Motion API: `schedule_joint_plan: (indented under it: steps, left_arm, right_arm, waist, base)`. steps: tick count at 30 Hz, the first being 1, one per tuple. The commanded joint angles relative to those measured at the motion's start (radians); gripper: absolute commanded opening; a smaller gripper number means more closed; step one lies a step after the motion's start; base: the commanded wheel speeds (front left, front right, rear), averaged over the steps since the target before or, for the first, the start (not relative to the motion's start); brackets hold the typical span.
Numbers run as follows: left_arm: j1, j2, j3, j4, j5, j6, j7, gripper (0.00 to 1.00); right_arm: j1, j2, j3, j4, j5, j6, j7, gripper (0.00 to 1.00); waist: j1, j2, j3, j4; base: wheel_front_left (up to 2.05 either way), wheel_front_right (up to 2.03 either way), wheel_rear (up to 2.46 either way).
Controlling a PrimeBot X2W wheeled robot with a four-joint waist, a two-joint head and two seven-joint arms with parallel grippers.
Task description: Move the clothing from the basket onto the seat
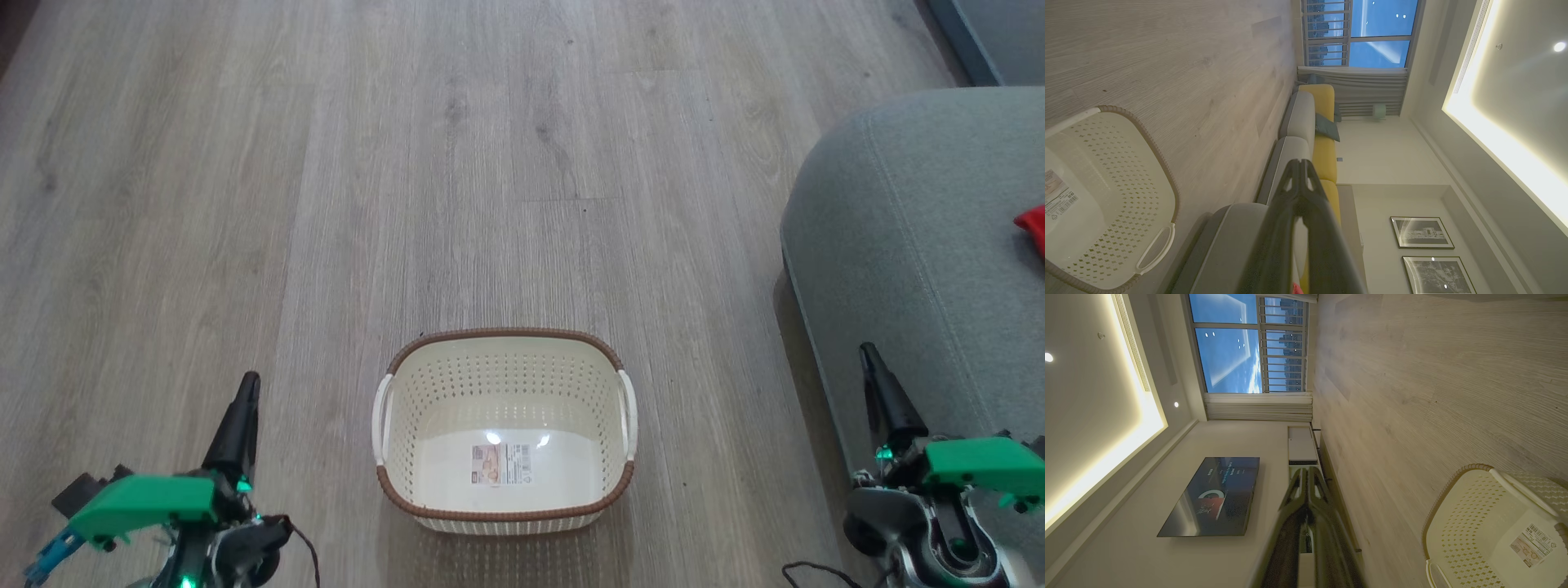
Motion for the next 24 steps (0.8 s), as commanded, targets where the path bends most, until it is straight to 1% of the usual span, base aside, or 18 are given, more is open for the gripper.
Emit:
schedule_joint_plan:
  steps: [1, 24]
  left_arm:
    - [-0.048, 0.010, 0.035, -0.033, -0.006, -0.009, 0.007, 0.00]
    - [-0.048, 0.010, 0.035, -0.033, -0.006, -0.009, 0.007, 0.00]
  right_arm:
    - [-0.037, -0.003, 0.017, -0.039, 0.006, 0.000, 0.004, 0.00]
    - [-0.037, -0.003, 0.017, -0.039, 0.006, 0.000, 0.004, 0.00]
  waist:
    - [0.0000, -0.0001, 0.000, 0.000]
    - [0.0000, -0.0001, 0.000, 0.000]
  base:
    - [0.00, 0.00, 0.00]
    - [0.00, 0.00, 0.00]
